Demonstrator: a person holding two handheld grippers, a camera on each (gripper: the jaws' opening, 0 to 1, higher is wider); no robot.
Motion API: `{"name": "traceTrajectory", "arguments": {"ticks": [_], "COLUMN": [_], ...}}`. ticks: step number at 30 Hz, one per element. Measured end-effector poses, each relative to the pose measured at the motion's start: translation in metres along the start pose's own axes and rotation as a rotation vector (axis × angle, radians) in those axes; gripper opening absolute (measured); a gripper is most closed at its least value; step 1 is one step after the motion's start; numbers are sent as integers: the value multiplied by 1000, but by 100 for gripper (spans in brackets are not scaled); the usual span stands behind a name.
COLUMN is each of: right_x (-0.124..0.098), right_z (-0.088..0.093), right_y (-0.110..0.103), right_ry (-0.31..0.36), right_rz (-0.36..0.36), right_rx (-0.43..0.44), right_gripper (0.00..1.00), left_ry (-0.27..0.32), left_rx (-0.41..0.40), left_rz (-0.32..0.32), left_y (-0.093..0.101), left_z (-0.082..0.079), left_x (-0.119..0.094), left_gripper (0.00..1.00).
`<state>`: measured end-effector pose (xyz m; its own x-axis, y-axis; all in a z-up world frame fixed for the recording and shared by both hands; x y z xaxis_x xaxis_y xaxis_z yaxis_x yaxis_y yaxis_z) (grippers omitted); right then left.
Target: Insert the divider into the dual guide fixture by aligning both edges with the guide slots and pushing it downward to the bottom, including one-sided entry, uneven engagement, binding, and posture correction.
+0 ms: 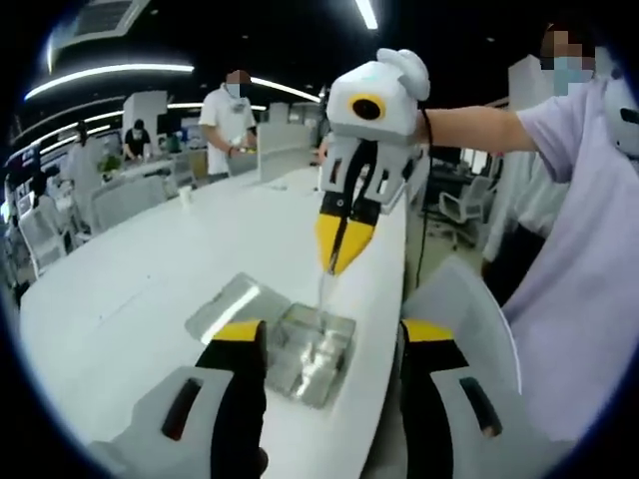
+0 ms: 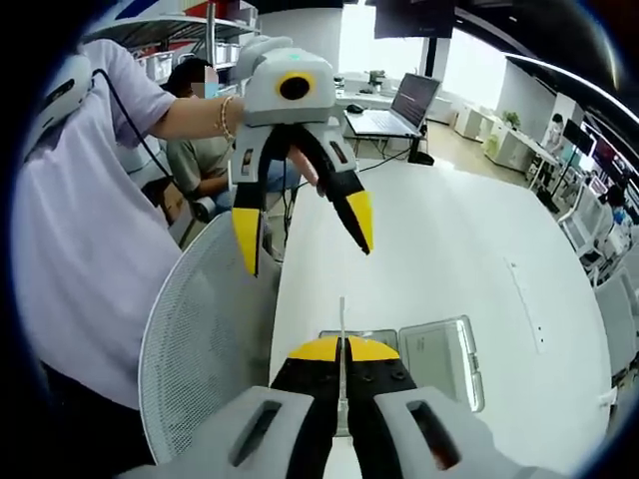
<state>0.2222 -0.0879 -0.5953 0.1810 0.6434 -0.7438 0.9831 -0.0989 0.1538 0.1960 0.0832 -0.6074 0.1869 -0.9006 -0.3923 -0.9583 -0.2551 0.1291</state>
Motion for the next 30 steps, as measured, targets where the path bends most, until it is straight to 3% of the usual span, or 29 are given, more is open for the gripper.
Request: {"name": "traceTrajectory", "arguments": {"ticks": [3,19,30], "right_x": [0,1,5], "right_z": [1,10,17], "right_y": [2,9,13], "right_ry": [1,-3,3], "right_rz": [10,41,45], "right_rx": [6,40,55], "right_gripper": [0,0,0], "left_ry": [6,-2,5], "left_rx": [-3,-18,-23], "left_rz": [-5,-81,-107], "left_y": [0,-1,-1], "left_z": [0,12,13], "left_x": [-7,-49,-62], "left_gripper": [60,66,69]}}
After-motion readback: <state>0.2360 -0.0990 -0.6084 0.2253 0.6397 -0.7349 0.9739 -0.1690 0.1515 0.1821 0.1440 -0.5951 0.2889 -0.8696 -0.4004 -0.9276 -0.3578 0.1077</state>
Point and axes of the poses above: the point that each gripper's makers call its tool centre point, and the gripper's own axes: x roughly forward along the fingers, y roughly to its right, z roughly out of its underside, the point moved 8 cm from there along -x, roughly backward along the fingers, and after that the axes turned 7 degrees about z, right-handed, at the moved point
